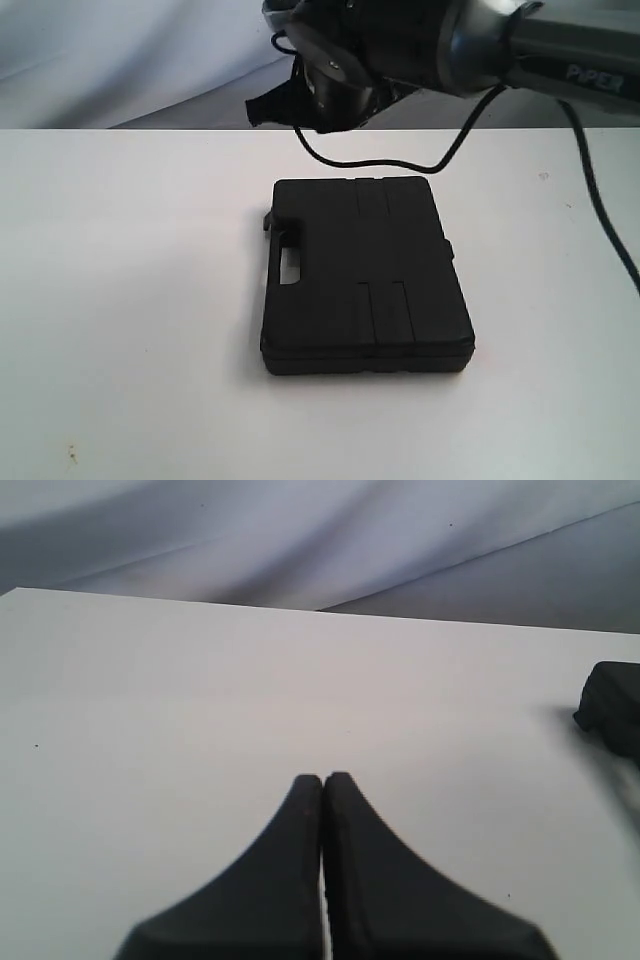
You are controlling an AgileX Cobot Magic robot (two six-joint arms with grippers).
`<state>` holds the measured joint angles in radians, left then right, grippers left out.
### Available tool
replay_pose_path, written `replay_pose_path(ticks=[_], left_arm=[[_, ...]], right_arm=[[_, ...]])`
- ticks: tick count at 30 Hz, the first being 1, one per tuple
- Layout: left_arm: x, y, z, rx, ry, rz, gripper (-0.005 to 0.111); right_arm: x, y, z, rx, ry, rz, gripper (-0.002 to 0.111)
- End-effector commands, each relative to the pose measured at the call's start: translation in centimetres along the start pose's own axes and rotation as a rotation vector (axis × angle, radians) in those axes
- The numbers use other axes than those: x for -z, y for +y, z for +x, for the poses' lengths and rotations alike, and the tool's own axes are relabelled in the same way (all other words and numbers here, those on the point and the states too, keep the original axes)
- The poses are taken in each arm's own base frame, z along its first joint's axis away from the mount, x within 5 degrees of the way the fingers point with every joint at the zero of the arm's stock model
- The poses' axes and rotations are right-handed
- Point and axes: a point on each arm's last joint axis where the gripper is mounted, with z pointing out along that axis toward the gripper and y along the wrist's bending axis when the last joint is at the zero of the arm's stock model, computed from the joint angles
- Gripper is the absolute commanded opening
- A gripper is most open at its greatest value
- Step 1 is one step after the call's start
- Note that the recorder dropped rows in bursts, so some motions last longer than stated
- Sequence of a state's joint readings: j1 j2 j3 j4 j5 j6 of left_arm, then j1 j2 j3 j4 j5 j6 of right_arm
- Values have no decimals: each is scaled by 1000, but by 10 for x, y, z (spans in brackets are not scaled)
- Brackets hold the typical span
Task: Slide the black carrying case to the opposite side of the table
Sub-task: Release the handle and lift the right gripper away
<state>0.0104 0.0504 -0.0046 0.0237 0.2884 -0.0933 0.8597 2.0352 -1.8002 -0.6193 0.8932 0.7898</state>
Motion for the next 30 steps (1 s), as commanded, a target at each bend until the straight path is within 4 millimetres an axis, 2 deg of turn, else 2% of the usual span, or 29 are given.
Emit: replay_pose_path(ticks=[1,6,9,12,20,26,30], left_arm=[[0,0,1,2,-4,-2,0],[0,0,1,2,-4,-2,0],[0,0,1,2,-4,-2,0],[0,0,1,2,-4,-2,0],[0,0,1,2,-4,-2,0],[0,0,1,2,-4,-2,0],[0,0,1,2,-4,-2,0]], right_arm=[[34,-1,-8,150,-188,-4,0],[71,-5,-9,197,-386,-205,0],[91,-11,-5,284,-497,-266,0],[107,-20,-2,348,-558,-261,0],[146,-41,-3,338,-649,-275,0],[162,-54,-6,311,-674,-247,0],[171,-77,-13,290,-708,-193,0]])
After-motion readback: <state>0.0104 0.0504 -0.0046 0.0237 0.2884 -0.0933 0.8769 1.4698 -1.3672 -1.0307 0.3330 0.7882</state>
